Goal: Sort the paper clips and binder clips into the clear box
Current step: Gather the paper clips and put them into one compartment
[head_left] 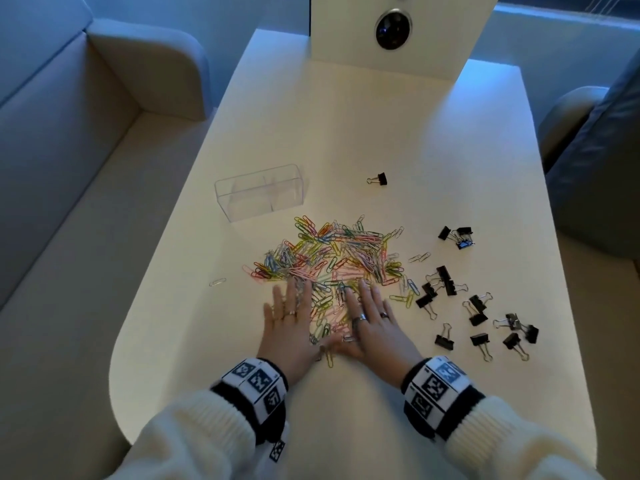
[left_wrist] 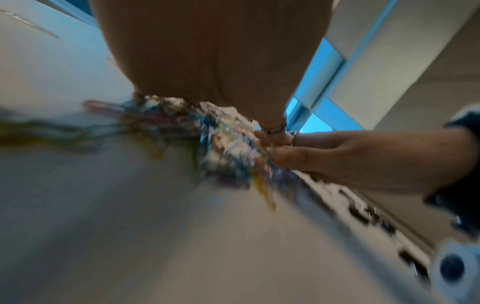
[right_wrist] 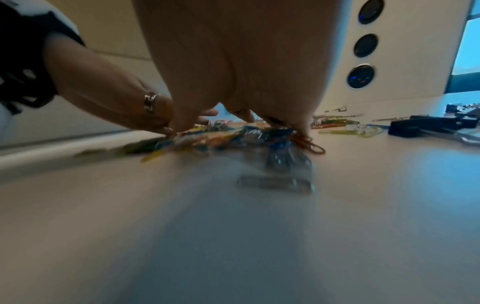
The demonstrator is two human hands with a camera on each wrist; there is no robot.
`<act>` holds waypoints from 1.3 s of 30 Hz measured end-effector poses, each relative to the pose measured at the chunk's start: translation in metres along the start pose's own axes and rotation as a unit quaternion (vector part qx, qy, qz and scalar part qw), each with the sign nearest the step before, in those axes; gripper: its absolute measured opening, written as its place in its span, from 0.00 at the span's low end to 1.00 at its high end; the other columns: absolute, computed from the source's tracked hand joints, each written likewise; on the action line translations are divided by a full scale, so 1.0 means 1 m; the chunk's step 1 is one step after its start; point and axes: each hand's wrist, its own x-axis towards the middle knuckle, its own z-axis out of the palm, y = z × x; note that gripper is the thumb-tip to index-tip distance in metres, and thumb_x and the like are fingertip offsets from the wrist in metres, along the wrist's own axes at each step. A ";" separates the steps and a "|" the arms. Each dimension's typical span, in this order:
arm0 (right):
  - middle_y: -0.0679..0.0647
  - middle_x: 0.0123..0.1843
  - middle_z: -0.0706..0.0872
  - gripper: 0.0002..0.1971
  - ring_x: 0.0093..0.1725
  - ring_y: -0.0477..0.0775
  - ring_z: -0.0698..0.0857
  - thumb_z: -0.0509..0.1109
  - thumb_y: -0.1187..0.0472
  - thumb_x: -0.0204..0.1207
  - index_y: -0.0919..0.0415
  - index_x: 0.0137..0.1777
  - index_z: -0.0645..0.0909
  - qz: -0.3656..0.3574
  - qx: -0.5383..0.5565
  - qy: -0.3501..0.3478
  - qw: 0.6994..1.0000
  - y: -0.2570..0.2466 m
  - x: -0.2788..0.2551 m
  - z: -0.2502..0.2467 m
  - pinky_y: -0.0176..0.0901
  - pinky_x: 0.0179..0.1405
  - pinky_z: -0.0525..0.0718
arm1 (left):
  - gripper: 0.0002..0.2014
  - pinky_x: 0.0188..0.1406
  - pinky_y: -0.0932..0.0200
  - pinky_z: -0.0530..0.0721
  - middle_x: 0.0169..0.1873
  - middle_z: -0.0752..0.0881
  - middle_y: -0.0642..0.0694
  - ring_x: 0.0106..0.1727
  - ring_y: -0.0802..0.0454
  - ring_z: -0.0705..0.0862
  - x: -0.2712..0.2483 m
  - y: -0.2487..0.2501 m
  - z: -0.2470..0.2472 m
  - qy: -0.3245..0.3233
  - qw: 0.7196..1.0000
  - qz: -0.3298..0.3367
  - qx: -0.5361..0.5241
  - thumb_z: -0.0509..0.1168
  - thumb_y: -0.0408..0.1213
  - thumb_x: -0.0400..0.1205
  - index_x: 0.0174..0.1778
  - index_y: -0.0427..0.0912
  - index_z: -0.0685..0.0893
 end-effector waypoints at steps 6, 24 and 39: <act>0.55 0.82 0.33 0.33 0.80 0.56 0.31 0.46 0.45 0.83 0.55 0.80 0.34 0.098 0.103 0.069 0.988 0.014 0.030 -0.038 0.50 0.78 0.34 | 0.39 0.78 0.45 0.35 0.80 0.33 0.42 0.81 0.39 0.33 0.035 -0.014 -0.046 0.116 0.993 -0.019 -0.032 0.46 0.62 0.81 0.81 0.48 0.36; 0.62 0.81 0.32 0.36 0.79 0.61 0.31 0.42 0.39 0.81 0.57 0.80 0.35 0.133 0.105 0.055 0.984 0.024 0.061 -0.047 0.53 0.77 0.35 | 0.34 0.76 0.36 0.33 0.80 0.31 0.46 0.79 0.37 0.29 0.042 -0.026 -0.024 0.077 0.995 -0.061 -0.017 0.39 0.61 0.82 0.80 0.54 0.34; 0.50 0.78 0.50 0.52 0.77 0.62 0.55 0.72 0.30 0.56 0.40 0.78 0.49 0.123 0.079 0.038 0.988 0.000 0.102 -0.084 0.70 0.73 0.55 | 0.49 0.74 0.26 0.40 0.82 0.47 0.48 0.83 0.41 0.42 0.080 -0.054 -0.163 0.279 0.959 -0.050 -0.006 0.71 0.55 0.71 0.80 0.58 0.44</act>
